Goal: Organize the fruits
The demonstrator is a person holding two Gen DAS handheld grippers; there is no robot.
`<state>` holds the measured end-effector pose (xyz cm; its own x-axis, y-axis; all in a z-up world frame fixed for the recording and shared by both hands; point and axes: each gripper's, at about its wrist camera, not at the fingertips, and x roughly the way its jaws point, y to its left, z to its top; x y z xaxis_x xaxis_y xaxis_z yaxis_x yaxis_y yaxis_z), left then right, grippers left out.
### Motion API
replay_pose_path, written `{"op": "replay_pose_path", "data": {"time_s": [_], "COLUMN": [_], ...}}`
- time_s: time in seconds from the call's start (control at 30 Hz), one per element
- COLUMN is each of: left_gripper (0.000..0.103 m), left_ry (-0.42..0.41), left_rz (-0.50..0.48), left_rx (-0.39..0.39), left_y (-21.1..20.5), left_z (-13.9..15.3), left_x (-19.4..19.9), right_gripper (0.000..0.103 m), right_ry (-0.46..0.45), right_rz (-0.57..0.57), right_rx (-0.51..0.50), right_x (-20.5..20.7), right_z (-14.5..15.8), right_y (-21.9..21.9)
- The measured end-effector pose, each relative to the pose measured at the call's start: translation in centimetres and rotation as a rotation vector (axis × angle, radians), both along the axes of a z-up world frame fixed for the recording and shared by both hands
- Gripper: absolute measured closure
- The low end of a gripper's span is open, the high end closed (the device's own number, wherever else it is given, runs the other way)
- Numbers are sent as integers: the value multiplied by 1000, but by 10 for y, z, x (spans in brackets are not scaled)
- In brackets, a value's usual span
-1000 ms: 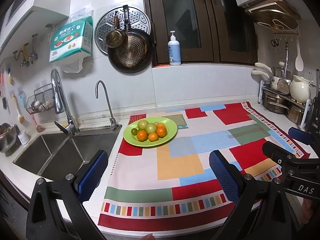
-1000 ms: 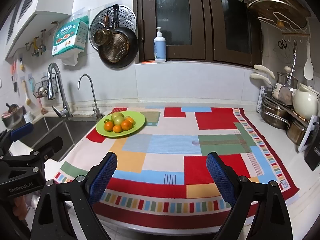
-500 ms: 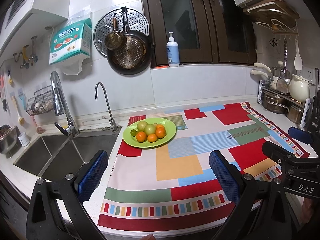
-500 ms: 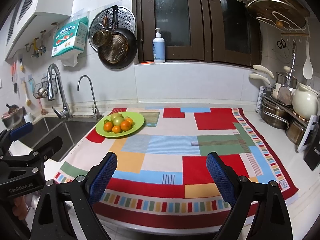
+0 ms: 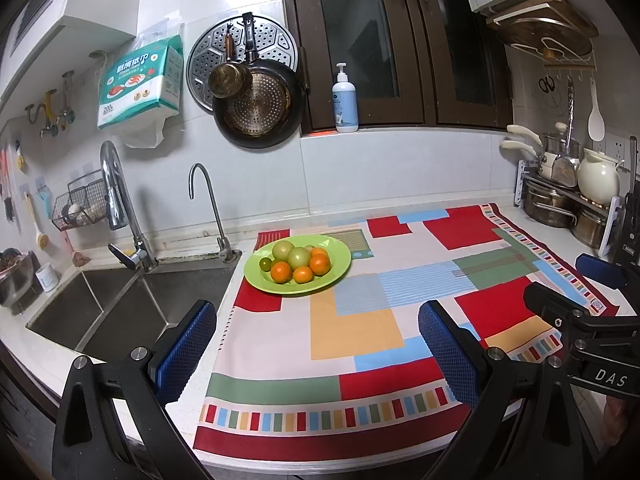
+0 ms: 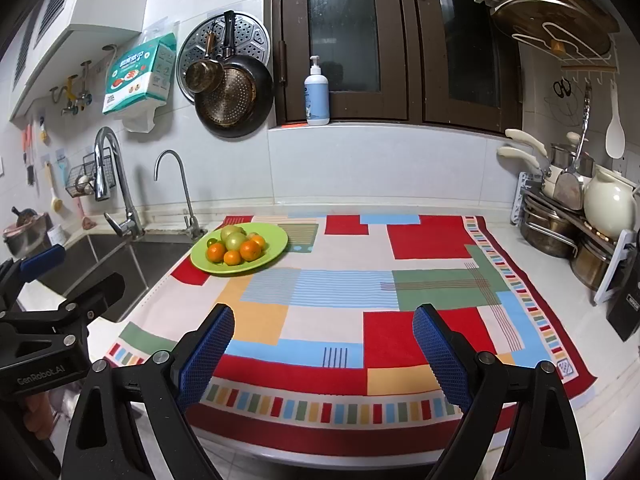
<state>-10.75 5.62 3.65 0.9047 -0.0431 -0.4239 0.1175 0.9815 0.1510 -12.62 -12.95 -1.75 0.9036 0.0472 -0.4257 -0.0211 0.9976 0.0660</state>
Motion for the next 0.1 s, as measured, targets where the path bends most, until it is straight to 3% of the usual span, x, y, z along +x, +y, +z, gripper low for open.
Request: {"op": "replay_pose_path", "data": {"time_s": [0.1], "left_gripper": [0], "left_ry": [3], "left_rz": [0], "left_rx": [-2], "left_y": [0], "left_z": [-1], "left_x": [1], "right_gripper": [11], "right_ry": [4], "right_rz": [0], "right_rx": [0], "right_x": [0], "right_z": [-1], "right_y": [-1]}}
